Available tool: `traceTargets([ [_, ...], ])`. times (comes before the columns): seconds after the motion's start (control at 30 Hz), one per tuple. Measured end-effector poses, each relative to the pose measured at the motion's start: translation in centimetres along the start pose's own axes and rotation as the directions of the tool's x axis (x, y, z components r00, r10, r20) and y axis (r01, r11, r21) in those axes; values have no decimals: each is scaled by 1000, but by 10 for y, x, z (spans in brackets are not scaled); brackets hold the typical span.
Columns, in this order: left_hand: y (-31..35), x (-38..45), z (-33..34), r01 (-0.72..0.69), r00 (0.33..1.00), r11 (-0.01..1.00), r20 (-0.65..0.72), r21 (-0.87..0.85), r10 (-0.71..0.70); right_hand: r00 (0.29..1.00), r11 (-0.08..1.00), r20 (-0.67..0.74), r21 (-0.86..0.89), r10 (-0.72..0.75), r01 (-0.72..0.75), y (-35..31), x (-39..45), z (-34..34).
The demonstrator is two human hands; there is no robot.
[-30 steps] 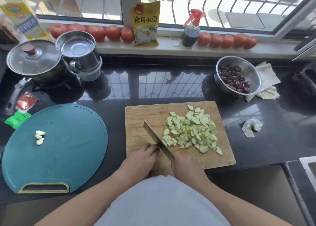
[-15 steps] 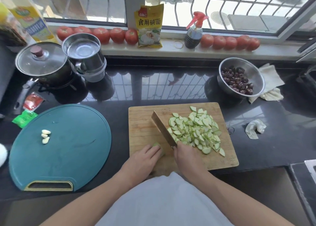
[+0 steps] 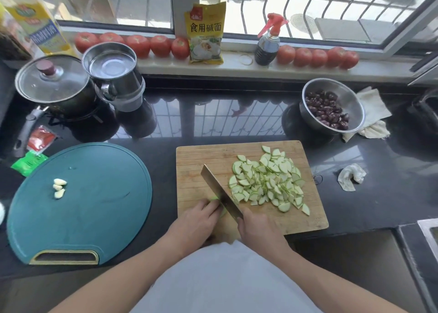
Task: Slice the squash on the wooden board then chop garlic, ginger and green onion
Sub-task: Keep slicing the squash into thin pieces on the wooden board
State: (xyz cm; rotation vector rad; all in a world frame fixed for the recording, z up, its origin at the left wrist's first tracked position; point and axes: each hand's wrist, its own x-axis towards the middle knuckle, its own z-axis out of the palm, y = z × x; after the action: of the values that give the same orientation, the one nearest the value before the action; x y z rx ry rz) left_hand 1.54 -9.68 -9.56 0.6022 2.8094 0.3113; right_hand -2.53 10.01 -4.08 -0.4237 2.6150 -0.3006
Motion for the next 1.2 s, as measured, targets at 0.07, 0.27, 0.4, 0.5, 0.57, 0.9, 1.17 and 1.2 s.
traceTargets([
  [0.07, 0, 1, 0, 5, 1000, 1000, 16, -7, -5, 1000, 1000, 4, -11, 7, -7, 1, 1, 2],
  [0.27, -1, 1, 0, -3, 1000, 1000, 18, 5, 3, 1000, 993, 3, -112, -19, 19, -6, 19, 13],
  [0.4, -1, -1, 3, -6, 1000, 1000, 7, 6, 6, 998, 997, -43, -64, -49, 47, -13, 26, 8],
  [0.5, -1, -1, 5, 0, 1000, 1000, 4, -17, 0, 998, 999, -56, 46, 8, -5, -5, 17, 4],
  [0.57, -2, -1, 4, 3, 1000, 1000, -3, -26, -3, 998, 997, -57, 70, 18, -14, 1, 9, 1],
  [0.9, -1, 0, 2, 14, 1000, 1000, 20, -22, -13, 1000, 998, 10, -68, -11, 11, 1, -3, 0],
  [1.17, -1, 0, 3, 20, 1000, 1000, 16, -6, -20, 999, 994, 44, -106, 12, -8, 8, -9, 2],
  [1.2, -1, 0, 3, 21, 1000, 1000, 15, 0, -21, 999, 993, 49, -120, 13, -7, 8, -8, 4],
])
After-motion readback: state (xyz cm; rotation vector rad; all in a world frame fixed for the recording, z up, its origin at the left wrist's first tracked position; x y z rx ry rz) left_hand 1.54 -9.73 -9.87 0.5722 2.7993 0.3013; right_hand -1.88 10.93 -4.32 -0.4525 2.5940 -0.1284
